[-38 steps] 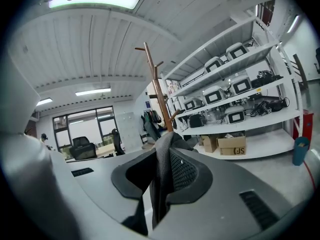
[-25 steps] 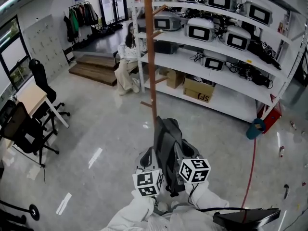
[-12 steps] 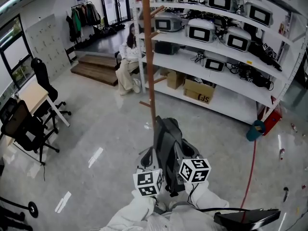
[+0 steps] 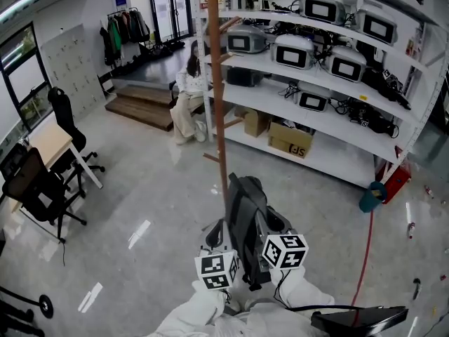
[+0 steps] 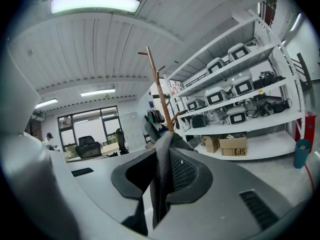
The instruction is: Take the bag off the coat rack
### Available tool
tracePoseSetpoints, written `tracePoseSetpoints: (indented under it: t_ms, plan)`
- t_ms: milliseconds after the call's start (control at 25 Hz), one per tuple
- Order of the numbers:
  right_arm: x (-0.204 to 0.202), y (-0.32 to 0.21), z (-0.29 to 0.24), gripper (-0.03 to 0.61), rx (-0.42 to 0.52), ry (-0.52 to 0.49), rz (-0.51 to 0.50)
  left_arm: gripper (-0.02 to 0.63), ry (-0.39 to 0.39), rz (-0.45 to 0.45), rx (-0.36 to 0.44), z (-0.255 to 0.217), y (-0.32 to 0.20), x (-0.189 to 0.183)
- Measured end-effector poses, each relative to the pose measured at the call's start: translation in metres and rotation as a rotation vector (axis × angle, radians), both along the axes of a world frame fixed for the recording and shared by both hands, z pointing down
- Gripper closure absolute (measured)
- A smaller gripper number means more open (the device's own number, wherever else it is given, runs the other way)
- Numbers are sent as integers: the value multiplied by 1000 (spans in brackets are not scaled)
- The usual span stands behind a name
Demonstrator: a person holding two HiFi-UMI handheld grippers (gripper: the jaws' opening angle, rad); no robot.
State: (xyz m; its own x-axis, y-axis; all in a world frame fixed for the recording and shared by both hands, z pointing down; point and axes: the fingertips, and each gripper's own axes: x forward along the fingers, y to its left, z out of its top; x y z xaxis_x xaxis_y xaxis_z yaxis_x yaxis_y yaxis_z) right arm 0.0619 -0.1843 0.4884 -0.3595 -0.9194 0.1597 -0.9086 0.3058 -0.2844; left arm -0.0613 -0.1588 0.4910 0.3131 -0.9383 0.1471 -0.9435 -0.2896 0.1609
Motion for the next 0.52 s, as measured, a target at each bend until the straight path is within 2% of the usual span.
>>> tracePoseSetpoints:
  t_ms: [520]
  plan:
    - [2, -3, -2, 506, 2, 1, 11, 626, 5, -4, -1, -1, -4, -6]
